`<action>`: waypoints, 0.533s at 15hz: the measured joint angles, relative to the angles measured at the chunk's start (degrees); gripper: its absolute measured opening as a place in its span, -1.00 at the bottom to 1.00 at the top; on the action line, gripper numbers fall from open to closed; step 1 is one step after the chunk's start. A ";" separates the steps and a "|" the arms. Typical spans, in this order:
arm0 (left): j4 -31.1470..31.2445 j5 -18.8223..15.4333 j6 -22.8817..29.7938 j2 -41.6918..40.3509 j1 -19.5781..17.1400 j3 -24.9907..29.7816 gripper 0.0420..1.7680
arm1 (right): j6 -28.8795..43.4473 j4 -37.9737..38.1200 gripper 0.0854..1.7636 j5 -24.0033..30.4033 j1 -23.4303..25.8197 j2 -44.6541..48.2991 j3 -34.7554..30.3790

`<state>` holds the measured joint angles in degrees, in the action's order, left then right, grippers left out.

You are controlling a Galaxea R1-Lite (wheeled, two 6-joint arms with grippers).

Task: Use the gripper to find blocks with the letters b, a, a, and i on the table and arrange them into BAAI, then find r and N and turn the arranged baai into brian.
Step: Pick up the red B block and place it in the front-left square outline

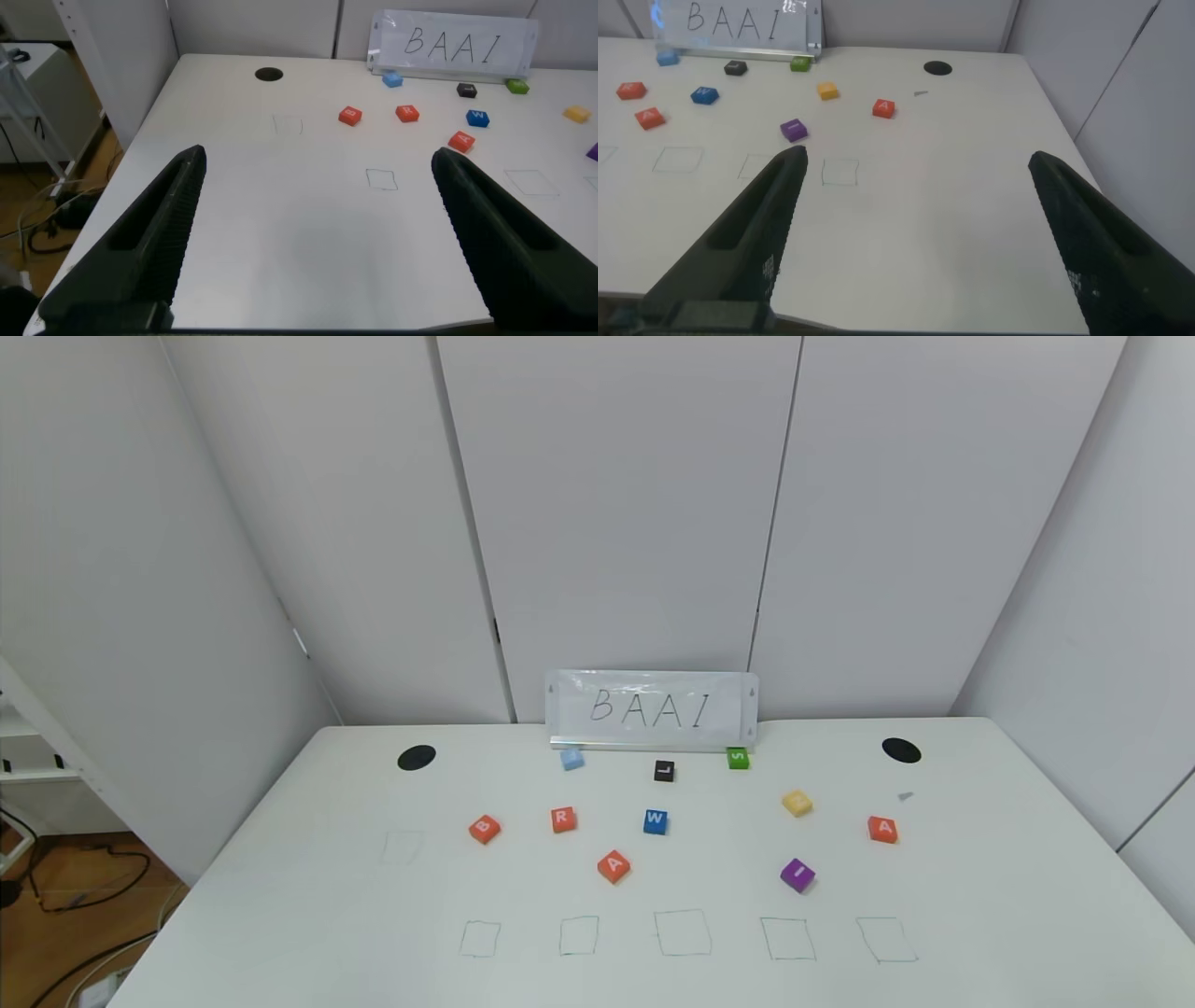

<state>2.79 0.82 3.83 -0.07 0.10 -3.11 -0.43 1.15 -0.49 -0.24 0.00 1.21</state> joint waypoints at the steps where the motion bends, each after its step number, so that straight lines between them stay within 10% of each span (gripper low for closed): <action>1: 1.22 -0.35 -0.06 0.02 0.00 -1.74 0.94 | 0.02 0.62 0.94 0.00 0.00 -0.29 1.84; 8: 5.11 -1.35 -0.52 11.09 0.50 -17.75 0.94 | 0.02 2.82 0.94 0.06 -0.05 -13.42 18.99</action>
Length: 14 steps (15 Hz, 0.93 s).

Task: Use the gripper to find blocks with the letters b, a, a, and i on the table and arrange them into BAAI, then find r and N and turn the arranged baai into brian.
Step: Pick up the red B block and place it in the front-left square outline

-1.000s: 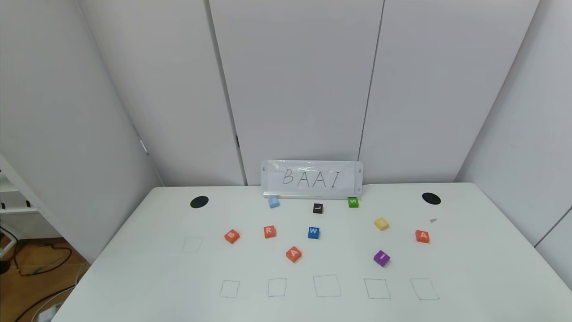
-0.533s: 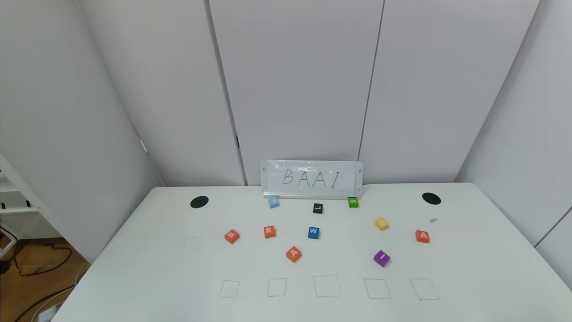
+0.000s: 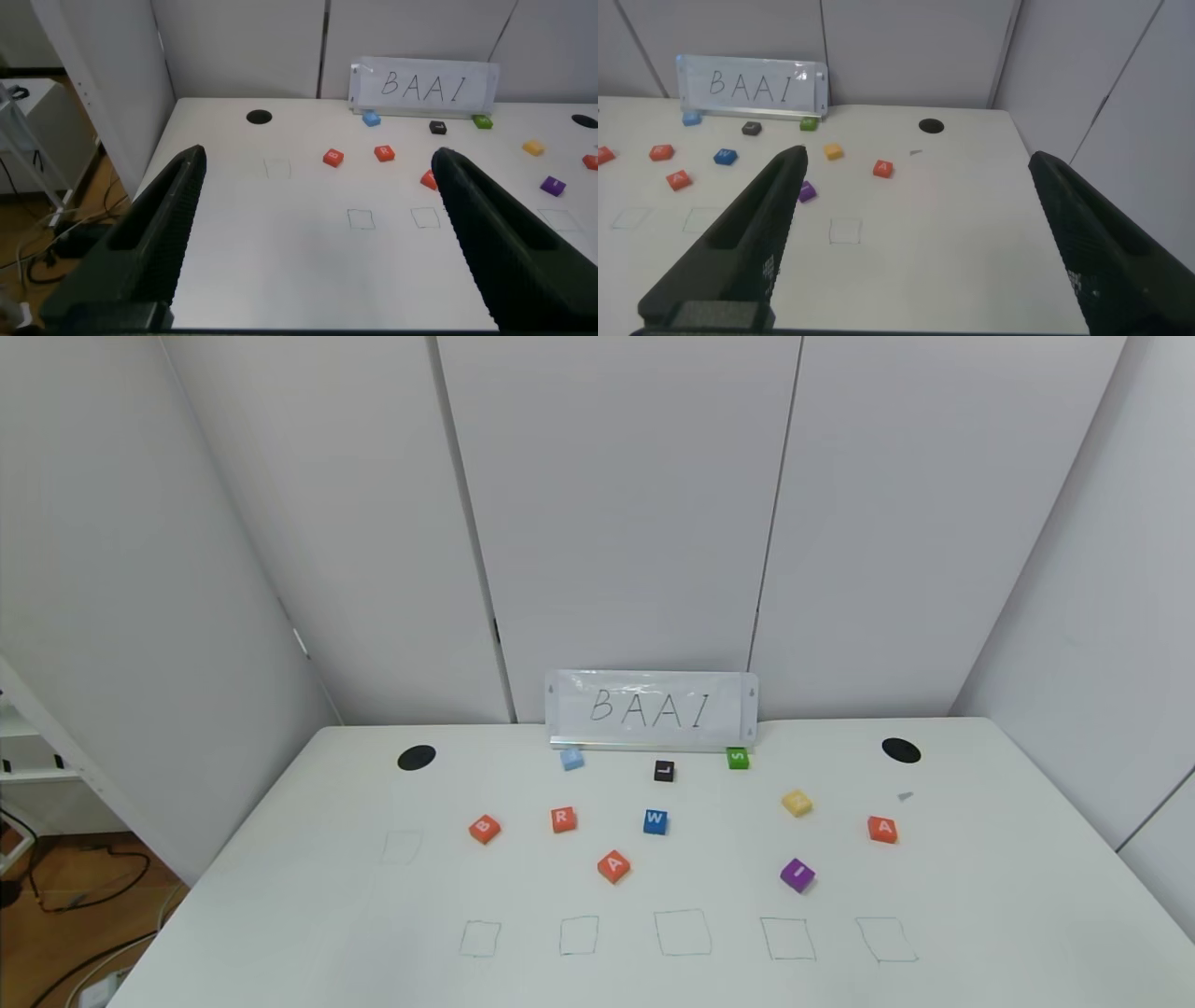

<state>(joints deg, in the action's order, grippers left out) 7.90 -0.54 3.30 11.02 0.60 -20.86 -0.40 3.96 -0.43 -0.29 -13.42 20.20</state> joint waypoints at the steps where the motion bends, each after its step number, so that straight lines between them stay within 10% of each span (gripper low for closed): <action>1: 0.06 0.05 -0.16 3.23 0.13 -2.16 0.94 | 0.02 0.06 0.94 0.11 0.00 -3.36 2.67; 14: 0.00 0.05 -1.76 49.37 0.45 -34.07 0.94 | 0.84 4.19 0.94 0.54 -1.50 -48.18 30.56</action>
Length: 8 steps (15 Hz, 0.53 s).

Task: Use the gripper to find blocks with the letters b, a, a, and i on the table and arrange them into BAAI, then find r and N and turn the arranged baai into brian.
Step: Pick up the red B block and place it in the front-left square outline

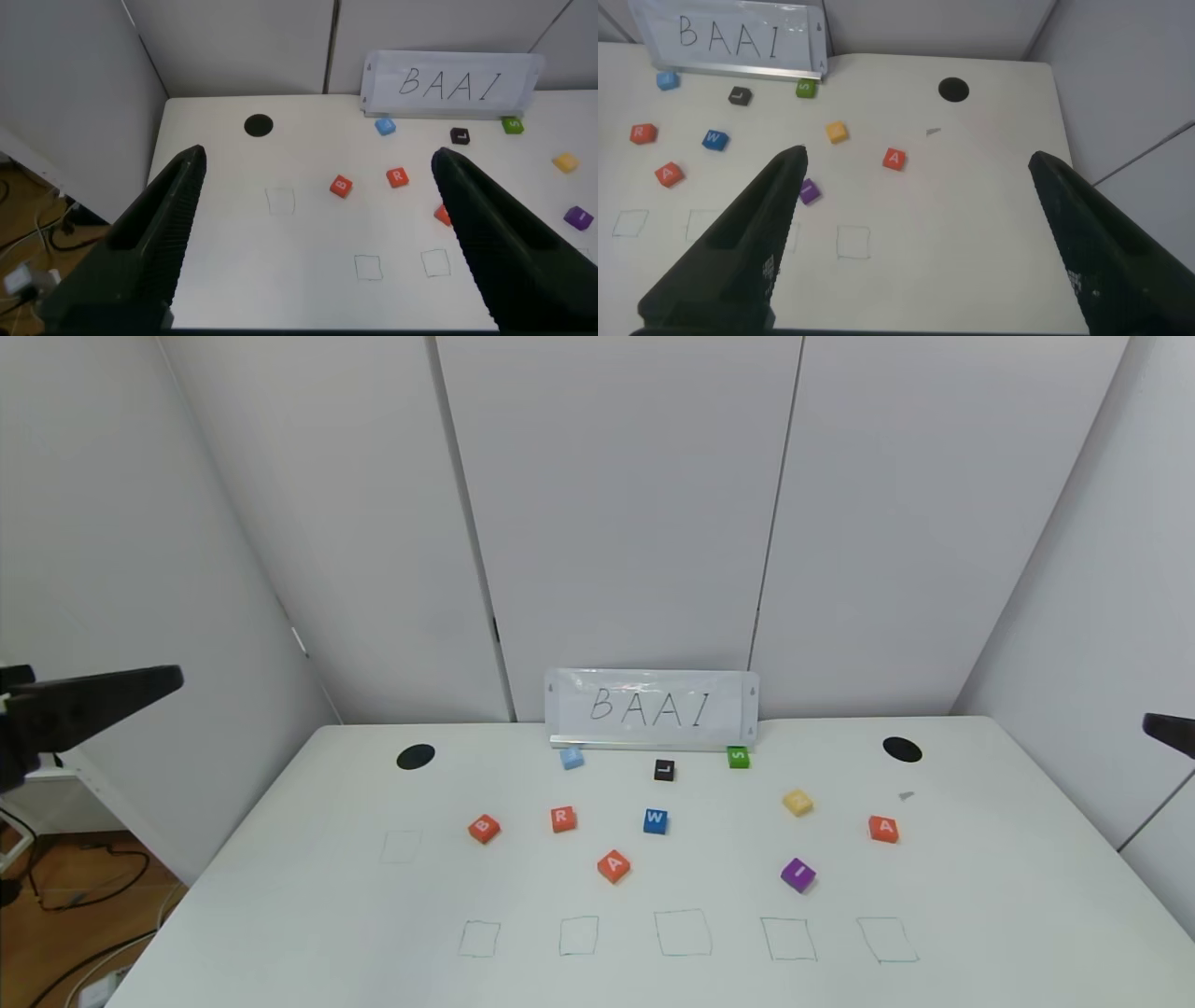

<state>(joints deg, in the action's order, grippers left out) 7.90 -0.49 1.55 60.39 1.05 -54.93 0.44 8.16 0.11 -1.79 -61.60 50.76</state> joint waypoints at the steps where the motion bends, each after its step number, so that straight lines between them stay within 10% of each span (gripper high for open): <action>1: -0.07 -0.02 0.00 2.94 0.02 -1.90 0.94 | 0.13 0.27 0.94 0.00 -0.40 -2.45 1.38; 8: -0.22 -0.06 0.88 20.83 4.22 -12.70 0.94 | 3.30 0.29 0.94 -0.13 -3.94 -16.63 8.02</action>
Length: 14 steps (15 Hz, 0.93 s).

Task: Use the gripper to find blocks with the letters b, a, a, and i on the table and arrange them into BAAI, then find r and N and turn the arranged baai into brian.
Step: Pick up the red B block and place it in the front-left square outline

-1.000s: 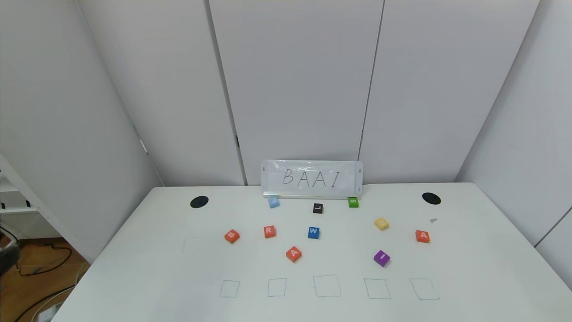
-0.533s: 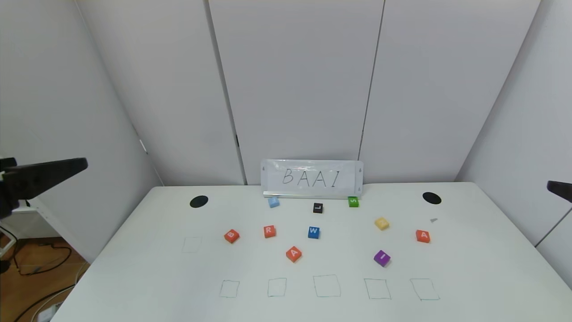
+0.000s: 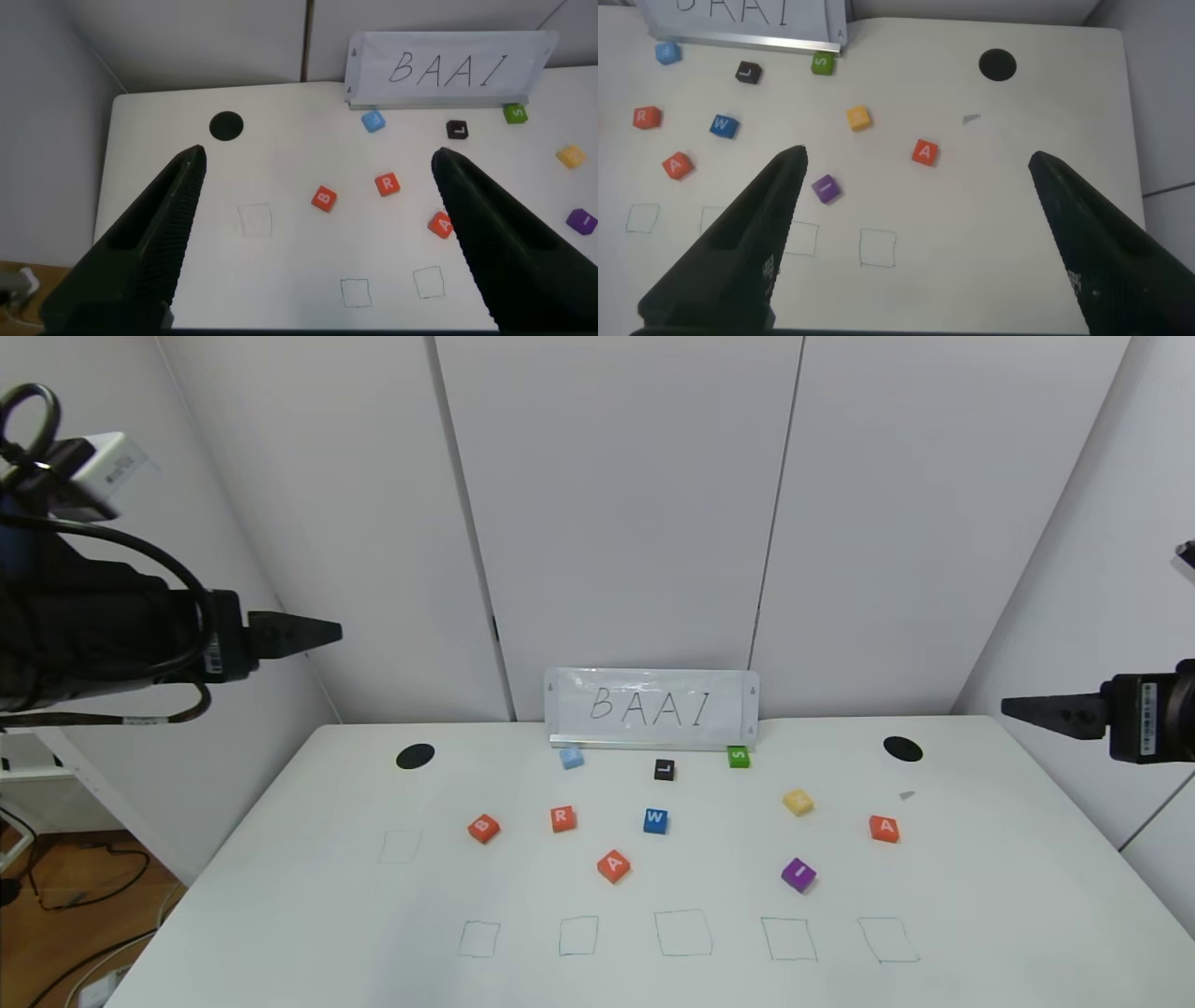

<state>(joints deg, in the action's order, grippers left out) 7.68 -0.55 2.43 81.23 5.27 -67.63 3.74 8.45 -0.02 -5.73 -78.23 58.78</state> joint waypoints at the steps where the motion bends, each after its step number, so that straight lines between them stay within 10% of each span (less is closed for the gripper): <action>1: 0.04 0.12 0.74 1.55 0.90 -0.28 0.94 | 0.72 0.00 0.94 -0.05 -0.35 -1.46 0.50; 5: 0.52 2.33 6.44 7.30 4.71 -1.05 0.94 | 3.07 -0.27 0.94 -0.09 -2.17 -5.89 1.80; 10: 0.72 20.03 17.85 17.37 12.56 -2.18 0.94 | 3.40 -0.40 0.94 -0.07 -2.76 -9.12 3.21; 14: 9.75 22.99 32.15 25.14 17.85 -6.67 0.94 | 3.47 -0.38 0.94 -0.05 -2.67 -10.56 3.49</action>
<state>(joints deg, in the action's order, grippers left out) 17.43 22.44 34.57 106.36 23.11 -74.30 7.22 8.07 -0.07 -8.40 -88.78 62.27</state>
